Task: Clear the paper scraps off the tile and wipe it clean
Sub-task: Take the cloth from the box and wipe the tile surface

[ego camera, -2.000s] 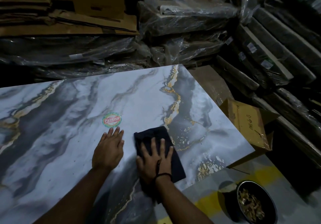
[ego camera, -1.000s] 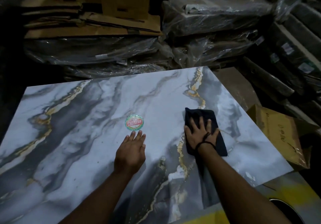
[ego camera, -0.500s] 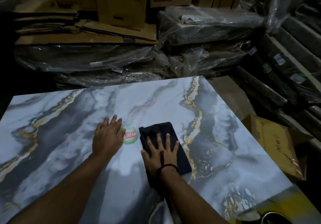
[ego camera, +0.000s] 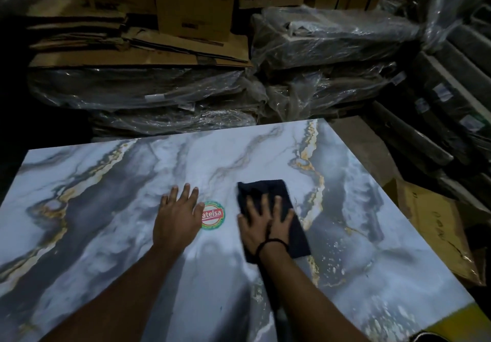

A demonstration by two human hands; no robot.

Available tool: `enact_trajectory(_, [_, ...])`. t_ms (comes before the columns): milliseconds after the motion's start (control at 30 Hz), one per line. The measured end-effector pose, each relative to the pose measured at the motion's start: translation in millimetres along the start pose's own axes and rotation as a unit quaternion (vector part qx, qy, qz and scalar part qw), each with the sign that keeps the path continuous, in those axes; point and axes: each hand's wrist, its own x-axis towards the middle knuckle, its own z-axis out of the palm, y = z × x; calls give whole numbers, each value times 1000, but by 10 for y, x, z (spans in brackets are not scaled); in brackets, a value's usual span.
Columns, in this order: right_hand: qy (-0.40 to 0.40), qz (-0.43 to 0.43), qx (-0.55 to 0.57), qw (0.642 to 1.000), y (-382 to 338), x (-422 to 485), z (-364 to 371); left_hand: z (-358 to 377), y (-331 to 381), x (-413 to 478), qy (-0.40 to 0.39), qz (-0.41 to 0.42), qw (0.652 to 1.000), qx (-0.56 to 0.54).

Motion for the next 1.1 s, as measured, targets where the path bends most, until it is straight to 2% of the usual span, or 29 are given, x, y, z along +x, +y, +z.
enact_trajectory(100, [-25, -96, -10, 995, -349, -127, 48, 7, -2, -12, -6, -1, 1000, -7])
enact_trajectory(200, [-21, -111, -14, 994, -171, -46, -2, -14, 9, -1, -7, -3, 1000, -15])
enact_trajectory(300, [4, -18, -7, 1000, 330, 195, -91, -14, -2, -11, -11, -7, 1000, -23])
enact_trajectory(400, [-15, 100, 18, 995, 774, 451, -240, -10, -12, -12, -12, -13, 1000, -25])
enact_trajectory(500, [-28, 140, 24, 989, 752, 561, -244, 3, -14, -5, -23, -17, 999, -23])
enact_trajectory(567, [-23, 98, 16, 995, 442, 530, -151, -5, -18, -10, -25, -16, 999, -27])
enact_trajectory(700, [-17, -89, -12, 996, -297, 237, 7, -31, 5, -22, -18, -27, 999, -42])
enact_trajectory(800, [-39, -148, -15, 988, -395, 193, 0, -35, 7, -23, -20, -31, 998, -50])
enact_trajectory(867, [-20, -120, -3, 993, -167, 305, -55, -23, -6, -20, -16, -33, 998, -53])
enact_trajectory(1000, [-13, 41, 25, 999, 517, 691, -263, -9, -6, -19, -23, -36, 997, -59])
enact_trajectory(1100, [-28, 80, 20, 996, 655, 842, -331, -28, 8, -22, -24, -42, 997, -65])
